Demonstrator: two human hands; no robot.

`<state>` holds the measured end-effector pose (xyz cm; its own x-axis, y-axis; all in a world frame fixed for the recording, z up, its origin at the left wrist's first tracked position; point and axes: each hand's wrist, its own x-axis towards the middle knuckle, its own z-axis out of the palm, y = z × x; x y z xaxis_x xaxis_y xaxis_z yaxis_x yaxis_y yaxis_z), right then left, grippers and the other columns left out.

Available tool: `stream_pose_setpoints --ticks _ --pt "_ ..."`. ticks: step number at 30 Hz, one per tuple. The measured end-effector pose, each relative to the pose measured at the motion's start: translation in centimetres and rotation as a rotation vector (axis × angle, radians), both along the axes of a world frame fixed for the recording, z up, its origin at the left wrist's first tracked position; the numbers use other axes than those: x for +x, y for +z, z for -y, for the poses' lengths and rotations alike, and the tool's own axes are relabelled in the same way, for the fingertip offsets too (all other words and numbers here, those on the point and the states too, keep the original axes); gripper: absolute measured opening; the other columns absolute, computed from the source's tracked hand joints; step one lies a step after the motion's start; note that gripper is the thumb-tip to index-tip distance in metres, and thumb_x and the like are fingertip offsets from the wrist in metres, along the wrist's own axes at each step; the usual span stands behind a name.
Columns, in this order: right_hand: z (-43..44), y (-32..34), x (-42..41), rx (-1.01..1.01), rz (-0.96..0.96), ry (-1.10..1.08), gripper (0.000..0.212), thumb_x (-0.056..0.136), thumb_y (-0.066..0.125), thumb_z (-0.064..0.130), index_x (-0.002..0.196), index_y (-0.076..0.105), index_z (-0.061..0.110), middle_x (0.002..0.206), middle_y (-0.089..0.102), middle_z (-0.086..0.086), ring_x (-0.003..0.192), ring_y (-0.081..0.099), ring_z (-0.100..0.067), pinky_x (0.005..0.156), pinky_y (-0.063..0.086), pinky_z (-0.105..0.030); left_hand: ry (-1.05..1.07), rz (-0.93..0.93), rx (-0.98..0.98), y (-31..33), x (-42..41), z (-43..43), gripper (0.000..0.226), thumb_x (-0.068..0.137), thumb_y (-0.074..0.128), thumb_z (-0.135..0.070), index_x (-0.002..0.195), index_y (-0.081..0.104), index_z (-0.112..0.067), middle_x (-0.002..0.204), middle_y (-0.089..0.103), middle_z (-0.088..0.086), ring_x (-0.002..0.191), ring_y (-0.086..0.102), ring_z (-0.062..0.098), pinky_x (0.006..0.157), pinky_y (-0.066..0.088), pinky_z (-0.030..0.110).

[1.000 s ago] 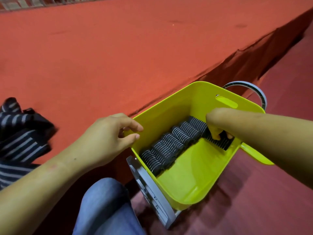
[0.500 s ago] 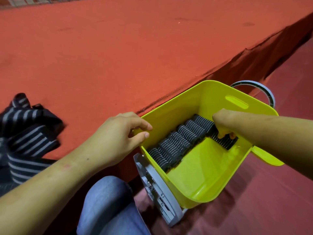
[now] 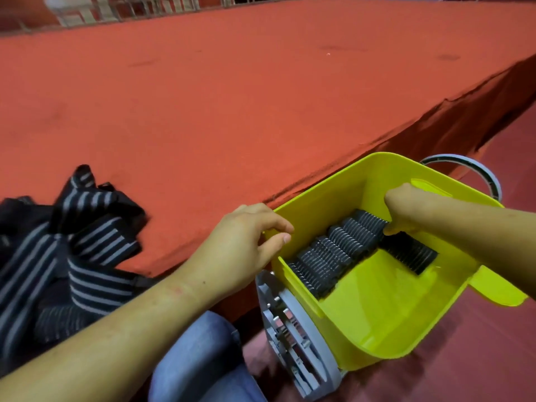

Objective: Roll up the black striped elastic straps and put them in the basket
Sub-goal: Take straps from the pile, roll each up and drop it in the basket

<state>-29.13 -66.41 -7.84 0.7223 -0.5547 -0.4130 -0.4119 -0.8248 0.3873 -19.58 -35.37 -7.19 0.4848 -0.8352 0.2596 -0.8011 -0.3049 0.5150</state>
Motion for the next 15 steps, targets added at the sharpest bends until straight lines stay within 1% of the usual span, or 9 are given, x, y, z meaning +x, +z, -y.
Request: stream_pose_setpoints --ticks 1,2,4,5,7,9,12,13,15 --pt "-0.3 0.6 0.3 0.013 0.076 0.001 0.045 0.092 0.075 0.053 0.069 0.063 0.016 0.072 0.067 0.002 0.086 0.067 -0.023 0.074 0.055 -0.029 -0.002 -0.010 -0.011 0.1 0.0 -0.3 0.013 0.096 0.071 -0.031 0.108 0.076 -0.032 0.105 0.068 -0.016 0.100 0.060 0.010 0.091 0.049 0.034" --pt "-0.6 1.0 0.4 0.046 0.159 -0.011 0.047 0.093 0.073 0.052 0.066 0.066 0.015 0.068 0.068 0.004 0.080 0.065 -0.021 0.071 0.052 -0.028 -0.007 -0.018 -0.025 0.1 0.0 -0.6 0.015 0.095 0.071 -0.032 0.109 0.075 -0.031 0.107 0.069 -0.016 0.102 0.060 0.008 0.092 0.048 0.033" --pt "-1.6 2.2 0.5 0.140 0.328 -0.005 0.039 0.094 0.072 0.050 0.075 0.076 0.016 0.069 0.073 0.005 0.077 0.066 -0.017 0.069 0.049 -0.026 -0.005 -0.035 -0.066 0.3 -0.4 -1.1 0.018 0.095 0.071 -0.033 0.113 0.074 -0.031 0.113 0.070 -0.017 0.108 0.060 0.005 0.097 0.045 0.026" --pt "-2.9 3.1 0.8 0.186 0.416 0.026 0.034 0.094 0.072 0.047 0.078 0.079 0.019 0.066 0.073 0.007 0.074 0.067 -0.013 0.067 0.047 -0.025 0.013 -0.042 -0.093 0.7 -0.5 -2.0 0.019 0.095 0.071 -0.032 0.114 0.074 -0.031 0.115 0.070 -0.018 0.110 0.060 0.004 0.099 0.044 0.022" --pt "-5.7 4.5 0.9 0.306 0.591 0.073 0.028 0.094 0.073 0.042 0.074 0.077 0.023 0.057 0.071 0.012 0.062 0.067 -0.002 0.063 0.047 -0.023 0.042 -0.057 -0.133 1.3 -0.7 -3.7 0.020 0.095 0.072 -0.031 0.114 0.075 -0.030 0.116 0.070 -0.019 0.111 0.059 0.000 0.098 0.044 0.019" --pt "-9.1 5.8 1.1 0.433 0.731 0.091 0.028 0.094 0.073 0.038 0.069 0.074 0.024 0.055 0.070 0.015 0.053 0.066 0.004 0.065 0.051 -0.022 0.063 -0.059 -0.145 1.9 -0.7 -6.0 0.019 0.095 0.071 -0.031 0.113 0.075 -0.031 0.113 0.070 -0.020 0.109 0.060 0.000 0.095 0.046 0.020" --pt "-14.0 6.8 1.6 0.636 0.897 0.096 0.030 0.096 0.071 0.036 0.069 0.073 0.022 0.055 0.071 0.011 0.052 0.068 -0.001 0.064 0.055 -0.025 0.098 -0.061 -0.125 2.6 -0.8 -9.9 0.017 0.095 0.071 -0.034 0.112 0.076 -0.032 0.110 0.070 -0.021 0.106 0.060 -0.001 0.094 0.047 0.020" --pt "-15.6 7.1 1.7 0.711 0.938 0.093 0.032 0.096 0.070 0.035 0.068 0.072 0.020 0.055 0.072 0.007 0.051 0.069 -0.006 0.062 0.054 -0.024 0.107 -0.060 -0.113 2.8 -0.8 -11.1 0.017 0.095 0.070 -0.034 0.111 0.076 -0.032 0.109 0.070 -0.022 0.105 0.060 -0.002 0.094 0.047 0.019" --pt "-19.3 7.3 2.3 0.839 0.985 0.102 0.035 0.097 0.069 0.035 0.068 0.071 0.016 0.056 0.071 0.000 0.046 0.066 -0.010 0.054 0.047 -0.020 0.147 -0.056 -0.092 3.5 -0.8 -14.2 0.017 0.095 0.070 -0.034 0.110 0.076 -0.032 0.108 0.070 -0.022 0.105 0.060 -0.003 0.093 0.047 0.018"
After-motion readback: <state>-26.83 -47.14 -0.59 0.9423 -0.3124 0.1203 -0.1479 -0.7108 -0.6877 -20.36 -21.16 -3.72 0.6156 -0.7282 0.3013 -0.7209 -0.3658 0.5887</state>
